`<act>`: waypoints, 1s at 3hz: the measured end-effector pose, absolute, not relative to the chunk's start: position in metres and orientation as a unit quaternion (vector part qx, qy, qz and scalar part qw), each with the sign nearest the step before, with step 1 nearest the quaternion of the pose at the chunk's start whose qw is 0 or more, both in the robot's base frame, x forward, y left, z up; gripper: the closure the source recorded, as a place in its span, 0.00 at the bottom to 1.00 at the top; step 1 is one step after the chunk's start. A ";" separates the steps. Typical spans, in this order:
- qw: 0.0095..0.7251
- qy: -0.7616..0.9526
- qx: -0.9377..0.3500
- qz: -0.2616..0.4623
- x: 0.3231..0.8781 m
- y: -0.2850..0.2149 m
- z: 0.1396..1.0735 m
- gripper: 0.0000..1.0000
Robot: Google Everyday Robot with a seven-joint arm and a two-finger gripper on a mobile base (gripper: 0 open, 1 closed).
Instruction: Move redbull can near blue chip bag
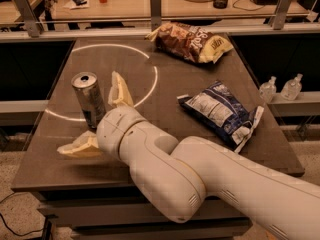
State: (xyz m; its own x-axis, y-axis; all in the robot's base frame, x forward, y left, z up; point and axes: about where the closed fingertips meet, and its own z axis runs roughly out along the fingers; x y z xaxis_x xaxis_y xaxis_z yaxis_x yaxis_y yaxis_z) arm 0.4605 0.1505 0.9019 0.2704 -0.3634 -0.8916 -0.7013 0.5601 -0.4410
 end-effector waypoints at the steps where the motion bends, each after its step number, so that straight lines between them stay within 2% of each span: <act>1: 0.675 0.551 -0.472 0.134 0.472 0.170 0.903 0.00; 3: 0.715 0.475 -0.495 0.138 0.484 0.209 0.903 0.00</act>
Offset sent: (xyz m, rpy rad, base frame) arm 0.1041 0.0834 -0.0461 0.4629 0.3507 -0.1715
